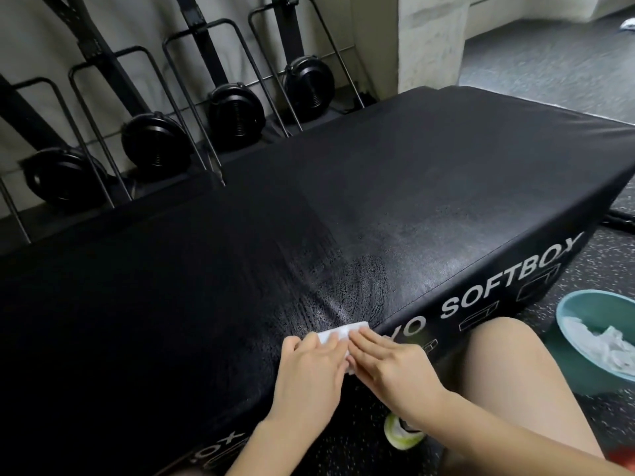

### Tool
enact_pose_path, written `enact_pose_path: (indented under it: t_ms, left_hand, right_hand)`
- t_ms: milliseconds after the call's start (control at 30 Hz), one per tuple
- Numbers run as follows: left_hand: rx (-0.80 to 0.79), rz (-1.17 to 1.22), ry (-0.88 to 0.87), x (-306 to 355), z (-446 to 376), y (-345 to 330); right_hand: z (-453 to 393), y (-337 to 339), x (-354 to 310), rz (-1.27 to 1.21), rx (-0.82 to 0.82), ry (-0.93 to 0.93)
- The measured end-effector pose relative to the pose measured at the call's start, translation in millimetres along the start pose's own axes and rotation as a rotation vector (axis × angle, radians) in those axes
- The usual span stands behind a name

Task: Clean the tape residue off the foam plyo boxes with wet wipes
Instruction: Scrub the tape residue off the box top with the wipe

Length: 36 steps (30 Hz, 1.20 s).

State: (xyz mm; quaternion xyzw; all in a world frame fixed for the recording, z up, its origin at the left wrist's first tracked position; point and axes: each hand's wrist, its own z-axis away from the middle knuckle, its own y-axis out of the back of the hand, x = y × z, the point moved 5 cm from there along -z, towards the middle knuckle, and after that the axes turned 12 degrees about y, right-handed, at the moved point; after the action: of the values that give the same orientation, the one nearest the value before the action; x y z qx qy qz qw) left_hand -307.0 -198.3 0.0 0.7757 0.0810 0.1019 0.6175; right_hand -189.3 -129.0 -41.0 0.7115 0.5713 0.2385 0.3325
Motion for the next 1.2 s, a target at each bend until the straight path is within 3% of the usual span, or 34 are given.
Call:
enact_pose_path:
  t_ms: [133, 300, 433, 633, 800, 967, 1067, 1200]
  left_hand:
    - [0.096, 0.027, -0.014, 4.1, 2.0, -10.0]
    - [0.175, 0.031, -0.04, 66.5, -27.2, -24.6]
    - [0.274, -0.062, 0.003, 77.3, -30.9, -25.4]
    - [0.329, -0.079, 0.13, -3.9, 36.3, -12.5]
    - [0.366, -0.203, 0.19, -108.7, 127.9, 10.2]
    - [0.387, -0.282, 0.311, -189.5, 202.4, 32.4]
    - [0.405, -0.242, 0.369, -198.7, 210.0, 33.0]
    - [0.446, -0.148, 0.347, -168.5, 179.4, 19.9]
  right_hand:
    - [3.1, -3.5, 16.1, -0.067, -0.104, 0.113]
    - [25.8, 29.1, 72.0, 0.014, -0.22, 0.148]
    - [28.0, 30.3, 71.1, 0.065, -0.228, 0.199]
    - [-2.6, -22.0, -12.9, -0.068, -0.09, 0.335]
    - [-51.1, -60.9, -136.3, -0.193, -0.004, 0.446]
    - [-90.1, -89.3, -238.9, -0.201, -0.062, 0.49]
    - [-98.0, -92.3, -254.9, -0.201, -0.143, 0.471]
    - [-90.1, -76.2, -212.9, -0.192, -0.12, 0.46]
